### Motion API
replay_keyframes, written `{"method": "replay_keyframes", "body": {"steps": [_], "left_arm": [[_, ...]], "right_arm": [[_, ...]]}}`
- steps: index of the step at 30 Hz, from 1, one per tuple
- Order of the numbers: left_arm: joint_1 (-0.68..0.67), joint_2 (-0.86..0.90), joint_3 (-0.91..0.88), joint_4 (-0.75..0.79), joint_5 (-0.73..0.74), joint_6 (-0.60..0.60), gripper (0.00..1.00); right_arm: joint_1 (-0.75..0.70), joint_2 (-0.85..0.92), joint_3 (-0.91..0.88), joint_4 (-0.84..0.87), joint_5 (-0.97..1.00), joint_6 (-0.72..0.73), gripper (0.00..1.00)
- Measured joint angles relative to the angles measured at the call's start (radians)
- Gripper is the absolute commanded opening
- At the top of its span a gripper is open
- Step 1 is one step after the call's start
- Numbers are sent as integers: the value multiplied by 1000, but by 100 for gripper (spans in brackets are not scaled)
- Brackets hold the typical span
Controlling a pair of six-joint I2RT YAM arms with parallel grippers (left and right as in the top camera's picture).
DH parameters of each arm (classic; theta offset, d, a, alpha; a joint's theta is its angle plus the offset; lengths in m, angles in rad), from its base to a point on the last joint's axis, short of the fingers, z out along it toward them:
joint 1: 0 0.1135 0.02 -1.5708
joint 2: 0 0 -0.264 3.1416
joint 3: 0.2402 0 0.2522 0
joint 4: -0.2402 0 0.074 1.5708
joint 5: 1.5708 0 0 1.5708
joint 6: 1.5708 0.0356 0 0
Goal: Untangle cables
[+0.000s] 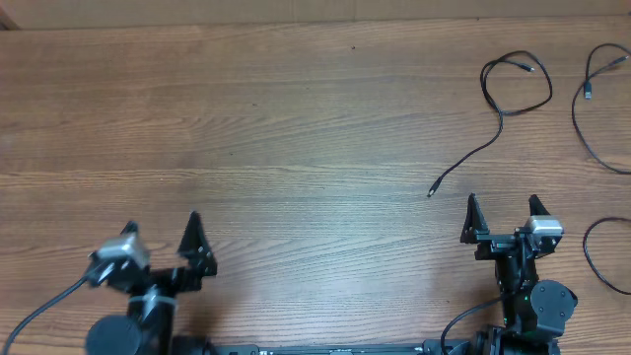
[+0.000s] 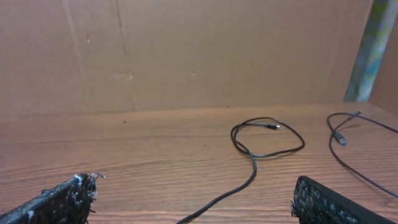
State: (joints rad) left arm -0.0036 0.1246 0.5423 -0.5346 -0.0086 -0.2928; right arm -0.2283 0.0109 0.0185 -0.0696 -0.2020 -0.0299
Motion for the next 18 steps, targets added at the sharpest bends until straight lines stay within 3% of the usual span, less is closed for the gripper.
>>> {"method": "replay_keyframes", "body": {"steps": [3, 6, 13, 18], "left_arm": [[6, -35, -196, 211, 26, 37, 99], [6, -85, -344, 309, 38, 54, 100], [6, -109, -478, 389, 6, 69, 100], [6, -109, -520, 438, 22, 164, 100]], "right_arm": [[0, 0, 0, 0, 0, 1, 100], [0, 0, 0, 0, 0, 0, 100], [0, 0, 0, 0, 0, 0, 100], [0, 0, 0, 0, 0, 0, 100]]}}
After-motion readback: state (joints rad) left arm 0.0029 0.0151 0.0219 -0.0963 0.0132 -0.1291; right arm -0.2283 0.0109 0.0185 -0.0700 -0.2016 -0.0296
